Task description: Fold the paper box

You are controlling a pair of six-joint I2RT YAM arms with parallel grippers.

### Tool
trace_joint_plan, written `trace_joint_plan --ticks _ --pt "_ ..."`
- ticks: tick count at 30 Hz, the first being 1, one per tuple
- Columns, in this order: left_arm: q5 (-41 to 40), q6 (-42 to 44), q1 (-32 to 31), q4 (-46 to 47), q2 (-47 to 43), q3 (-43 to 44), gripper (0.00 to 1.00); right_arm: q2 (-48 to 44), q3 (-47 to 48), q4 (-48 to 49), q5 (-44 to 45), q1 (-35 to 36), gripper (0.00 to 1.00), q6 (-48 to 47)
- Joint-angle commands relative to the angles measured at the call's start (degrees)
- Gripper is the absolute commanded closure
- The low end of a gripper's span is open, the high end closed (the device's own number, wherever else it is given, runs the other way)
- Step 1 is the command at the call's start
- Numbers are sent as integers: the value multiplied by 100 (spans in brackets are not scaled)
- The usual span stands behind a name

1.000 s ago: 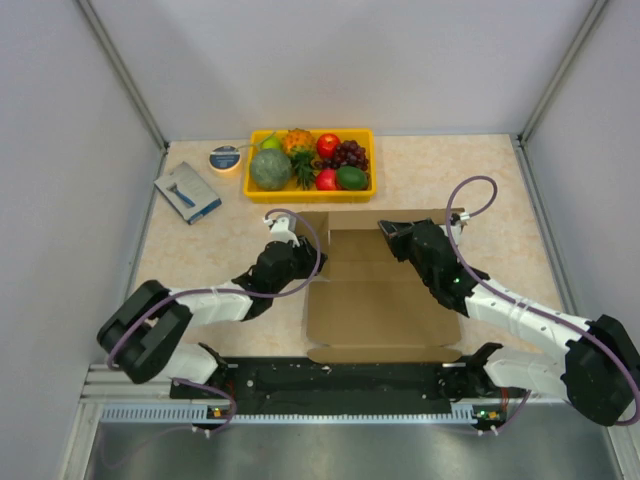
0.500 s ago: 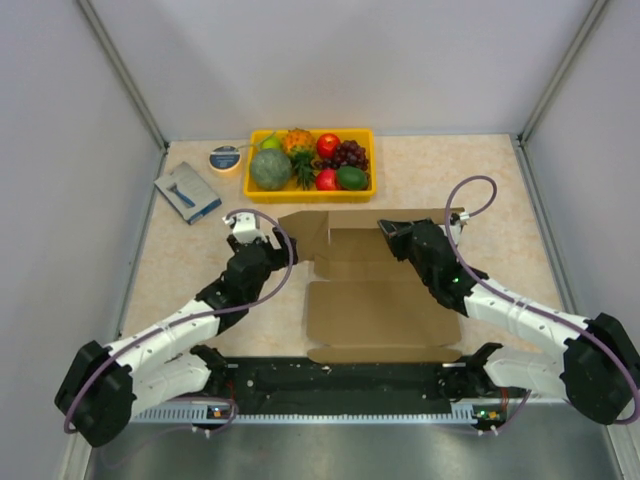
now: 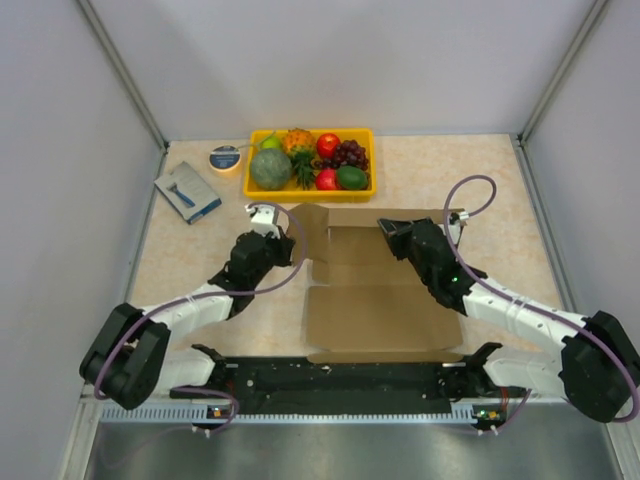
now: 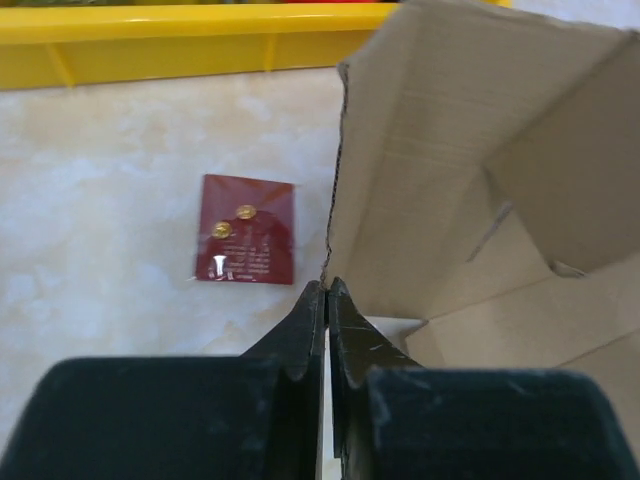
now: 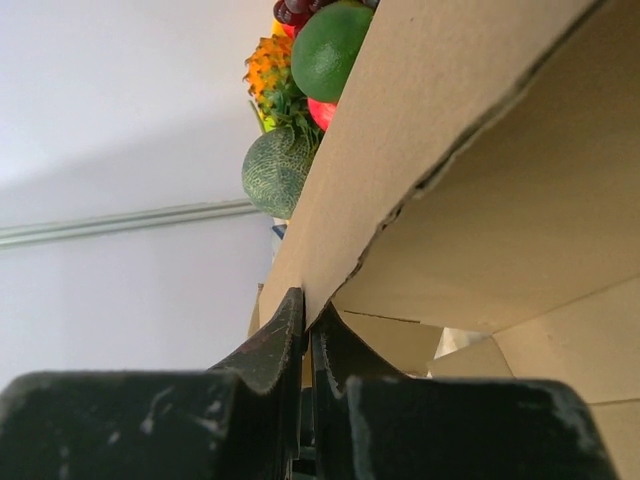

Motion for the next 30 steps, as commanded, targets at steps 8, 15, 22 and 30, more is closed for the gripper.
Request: trace_joint_plan --ticks 8,15,22,30 --pt "-1192 -580 -1828 1191 -148 -574 100 62 -93 -333 -87 66 100 -358" --pt "-475 -721 -2259 1534 -271 -654 100 35 -190 -263 -87 57 100 -367" --pt "-103 -1081 -2435 1769 -141 -618 100 -26 -225 -254 -87 57 100 -359" --pt "-533 -1239 -2532 2263 1117 -329 100 -149 -217 -649 -96 57 100 -639"
